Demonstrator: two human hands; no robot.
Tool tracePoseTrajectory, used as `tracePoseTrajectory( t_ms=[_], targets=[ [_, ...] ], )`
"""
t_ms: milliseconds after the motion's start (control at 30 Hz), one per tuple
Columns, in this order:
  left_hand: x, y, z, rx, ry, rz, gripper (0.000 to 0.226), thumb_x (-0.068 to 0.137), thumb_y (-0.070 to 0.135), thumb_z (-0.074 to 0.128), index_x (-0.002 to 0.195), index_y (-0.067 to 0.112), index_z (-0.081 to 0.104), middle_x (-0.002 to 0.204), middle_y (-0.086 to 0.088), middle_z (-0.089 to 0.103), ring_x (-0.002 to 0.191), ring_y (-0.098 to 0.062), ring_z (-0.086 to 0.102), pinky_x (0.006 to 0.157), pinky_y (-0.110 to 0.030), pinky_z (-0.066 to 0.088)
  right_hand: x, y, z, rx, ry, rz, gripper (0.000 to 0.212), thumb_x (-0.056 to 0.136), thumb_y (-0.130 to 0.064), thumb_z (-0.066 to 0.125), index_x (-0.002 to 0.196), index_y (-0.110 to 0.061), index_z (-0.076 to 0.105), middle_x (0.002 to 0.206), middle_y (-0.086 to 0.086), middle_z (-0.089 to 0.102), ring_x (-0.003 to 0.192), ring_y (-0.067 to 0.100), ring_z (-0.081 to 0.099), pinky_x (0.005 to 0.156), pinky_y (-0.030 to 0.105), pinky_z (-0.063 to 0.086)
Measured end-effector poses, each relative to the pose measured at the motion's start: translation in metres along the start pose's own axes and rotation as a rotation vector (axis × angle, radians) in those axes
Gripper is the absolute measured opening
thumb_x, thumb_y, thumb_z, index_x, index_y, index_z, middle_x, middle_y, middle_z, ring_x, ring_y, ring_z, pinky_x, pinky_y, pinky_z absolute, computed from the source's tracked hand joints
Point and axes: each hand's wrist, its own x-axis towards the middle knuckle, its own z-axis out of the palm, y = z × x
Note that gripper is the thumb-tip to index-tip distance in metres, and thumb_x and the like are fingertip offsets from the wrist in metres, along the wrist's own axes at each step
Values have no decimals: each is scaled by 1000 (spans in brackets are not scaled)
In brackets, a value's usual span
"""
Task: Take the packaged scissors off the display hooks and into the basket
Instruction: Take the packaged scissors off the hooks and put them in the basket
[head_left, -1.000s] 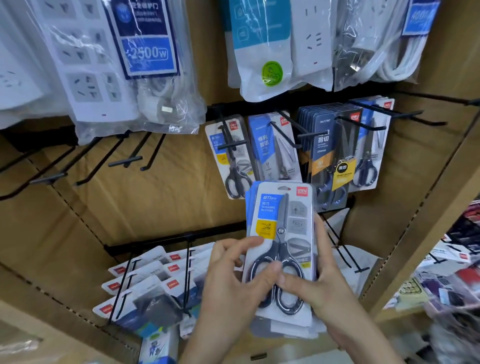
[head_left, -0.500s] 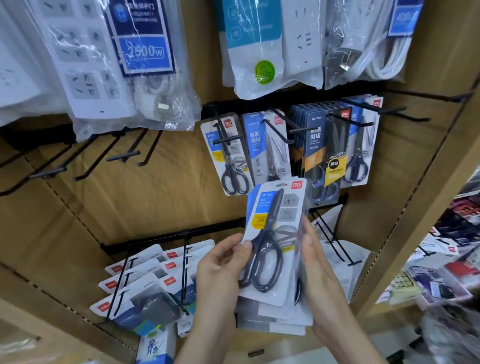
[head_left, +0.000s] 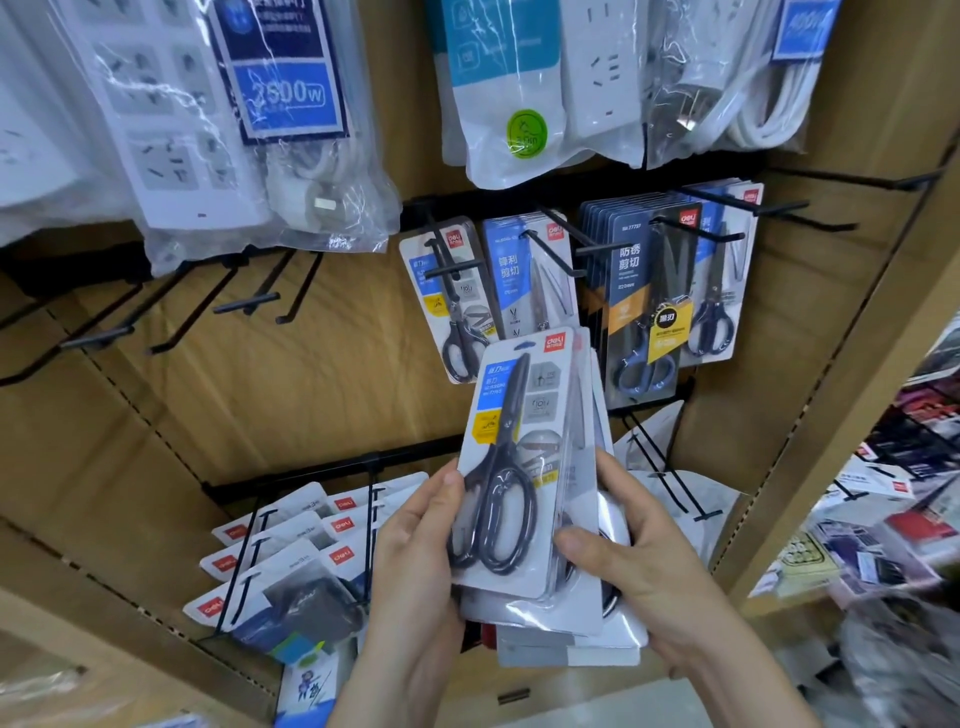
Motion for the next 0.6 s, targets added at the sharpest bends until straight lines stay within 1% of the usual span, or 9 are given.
tracePoseTrajectory(
  t_ms=[67,200,233,300,333,433,467,533,600],
  targets=[
    [-1,-1,-3,-20,-9,-37,32,95,27,56,113,7,73,108,-19,74,103,-37,70,96,-51,52,-2,-1,-3,-23,-18,21,97,52,-40,96,139,-27,54,133,3,64,120,28,63,94,43,55],
    [-4,1,-8,-65,-83,-129,43,95,37,54,113,2,72,112,-24,71,105,-40,69,100,-56,48,-5,4,-5,-34,105,49,99,51,-26,91,141,-30,49,134,-5,64,117,21,65,84,30,58],
    [-4,0,-8,-78,-89,-120,44,92,36,56,113,1,72,112,-23,71,102,-39,70,96,-55,52,-5,5,-4,-37,131,39,93,54,-21,86,140,-32,50,132,-6,65,113,19,67,80,29,58],
    [-2,-1,-10,-102,-93,-77,41,86,29,59,113,1,72,107,-20,73,87,-33,73,79,-46,59,-6,6,0,-30,132,13,78,61,-12,77,132,-34,54,118,0,72,101,23,71,72,31,59],
    [-2,-2,-11,-101,-107,-60,38,86,26,58,113,3,73,107,-20,73,85,-31,73,77,-43,59,-6,6,2,-31,130,5,77,60,-12,77,129,-36,55,113,3,74,98,25,72,70,32,59],
    [-3,-3,-22,-69,-149,-17,34,85,15,61,116,7,72,117,-22,70,101,-34,69,94,-49,52,-7,5,-2,-21,192,-26,84,61,-8,77,133,-42,49,112,-1,74,99,24,72,69,32,60],
    [-4,-1,-28,-70,-136,6,36,80,12,68,116,6,72,115,-23,70,98,-34,70,91,-48,54,-8,4,-5,-36,220,-36,86,66,-2,76,136,-42,46,111,-4,74,98,23,72,69,31,60],
    [-4,4,-42,-71,-109,85,44,65,7,82,108,4,73,106,-23,73,83,-30,74,70,-39,63,-9,4,-13,-79,270,-44,86,78,11,73,140,-40,41,109,-13,74,95,16,72,67,27,60],
    [-6,11,-53,-25,-121,182,66,47,25,96,105,4,72,102,-24,73,77,-28,74,62,-35,61,-12,2,-21,-99,299,-50,82,84,15,63,139,-41,41,112,-14,73,94,13,73,64,25,59]
  ],
)
